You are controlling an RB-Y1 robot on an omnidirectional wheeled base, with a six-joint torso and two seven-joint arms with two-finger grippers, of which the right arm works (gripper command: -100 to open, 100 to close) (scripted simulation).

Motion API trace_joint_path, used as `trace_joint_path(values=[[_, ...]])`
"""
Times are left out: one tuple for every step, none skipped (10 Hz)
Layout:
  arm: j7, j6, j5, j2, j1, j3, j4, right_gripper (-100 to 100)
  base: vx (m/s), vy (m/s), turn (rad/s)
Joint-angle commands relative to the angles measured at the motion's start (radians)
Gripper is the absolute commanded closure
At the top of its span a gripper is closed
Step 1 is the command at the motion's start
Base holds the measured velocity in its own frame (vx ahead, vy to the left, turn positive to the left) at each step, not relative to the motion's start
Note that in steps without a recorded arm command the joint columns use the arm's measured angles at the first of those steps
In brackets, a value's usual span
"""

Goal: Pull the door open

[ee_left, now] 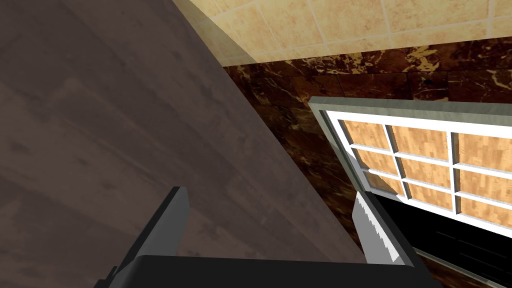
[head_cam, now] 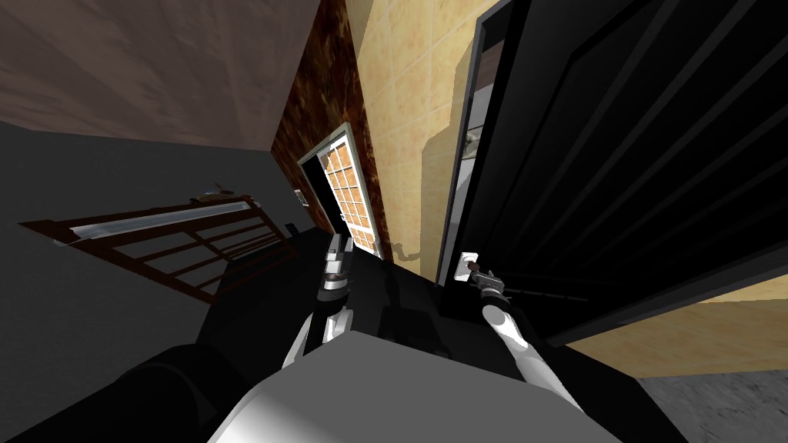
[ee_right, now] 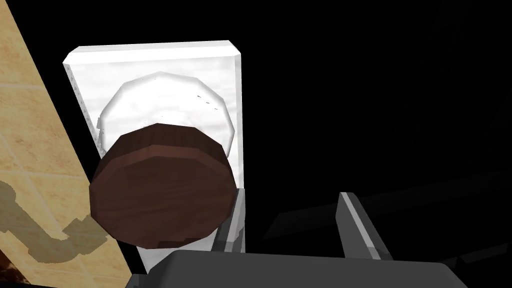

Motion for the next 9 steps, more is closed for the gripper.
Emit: trace_joint_path(values=[[0.014, 0.034, -0.010, 0.008, -0.021, -0.003, -0.020, -100, 0.003, 0.048, -0.031], [0.018, 0.047, -0.016, 0.006, -0.025, -0.009, -0.022, -100, 0.011, 0.041, -0.039], [0.015, 0.031, -0.013, 0.002, -0.011, -0.015, -0.001, -100, 0.015, -0.005, -0.058], [0.015, 0.031, -0.013, 0.002, -0.011, -0.015, -0.001, 100, 0.007, -0.020, 0.022], [0.015, 0.031, -0.013, 0.002, -0.011, -0.015, -0.001, 100, -0.003, 0.001, 0.033], [0.015, 0.031, -0.013, 0.002, -0.011, -0.015, -0.001, 100, -0.009, 0.005, -0.023], [0.015, 0.031, -0.013, 0.002, -0.011, -0.015, -0.001, 100, -0.005, 0.000, -0.005], [0.015, 0.031, -0.013, 0.002, -0.011, -0.015, -0.001, 100, 0.000, 0.000, 0.000], [0.015, 0.031, -0.013, 0.002, -0.011, -0.015, -0.001, 100, 0.000, 0.000, 0.000]])
